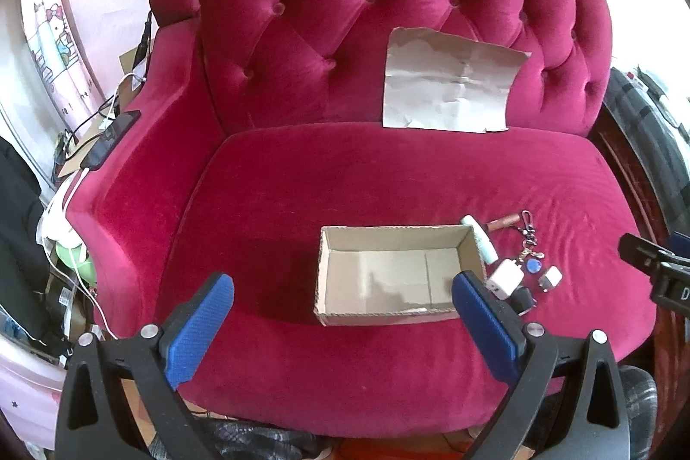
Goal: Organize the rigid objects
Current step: 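Move the left tool to the cardboard box and grasp its wall, then reach the right tool to the small white plug charger and grasp it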
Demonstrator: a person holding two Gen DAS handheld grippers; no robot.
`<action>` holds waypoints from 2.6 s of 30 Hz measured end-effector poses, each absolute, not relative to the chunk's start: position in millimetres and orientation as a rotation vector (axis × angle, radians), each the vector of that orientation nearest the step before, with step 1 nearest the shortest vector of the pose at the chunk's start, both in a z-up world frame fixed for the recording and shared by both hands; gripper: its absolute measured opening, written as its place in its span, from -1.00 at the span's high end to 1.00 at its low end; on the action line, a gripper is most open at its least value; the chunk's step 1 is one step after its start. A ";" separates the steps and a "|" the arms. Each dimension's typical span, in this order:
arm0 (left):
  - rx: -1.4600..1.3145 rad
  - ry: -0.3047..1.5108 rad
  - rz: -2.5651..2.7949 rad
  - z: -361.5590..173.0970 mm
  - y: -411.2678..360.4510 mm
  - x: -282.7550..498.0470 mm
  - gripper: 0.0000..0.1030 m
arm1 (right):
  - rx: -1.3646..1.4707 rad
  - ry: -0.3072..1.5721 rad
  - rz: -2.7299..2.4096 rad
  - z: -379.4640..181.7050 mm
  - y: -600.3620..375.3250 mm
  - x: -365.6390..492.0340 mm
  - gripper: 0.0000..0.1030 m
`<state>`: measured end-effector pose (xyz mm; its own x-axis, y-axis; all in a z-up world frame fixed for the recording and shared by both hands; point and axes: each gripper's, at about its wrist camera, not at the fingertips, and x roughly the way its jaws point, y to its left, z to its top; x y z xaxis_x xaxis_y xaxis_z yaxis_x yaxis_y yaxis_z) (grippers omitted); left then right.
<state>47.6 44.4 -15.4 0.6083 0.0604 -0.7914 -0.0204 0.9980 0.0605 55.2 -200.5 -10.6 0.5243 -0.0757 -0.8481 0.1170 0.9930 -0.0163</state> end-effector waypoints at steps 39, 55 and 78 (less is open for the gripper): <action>0.077 1.161 0.077 -202.6 113.6 148.3 -1.00 | 0.021 1.107 -0.104 -152.8 -230.7 157.5 -0.99; 0.043 1.222 -0.023 -223.8 120.4 146.6 0.23 | 0.033 1.142 -0.116 -173.8 -238.0 169.1 -0.99; 0.063 1.199 -0.050 -227.4 89.9 145.6 0.93 | 0.046 1.173 -0.110 -181.2 -242.4 167.6 -0.99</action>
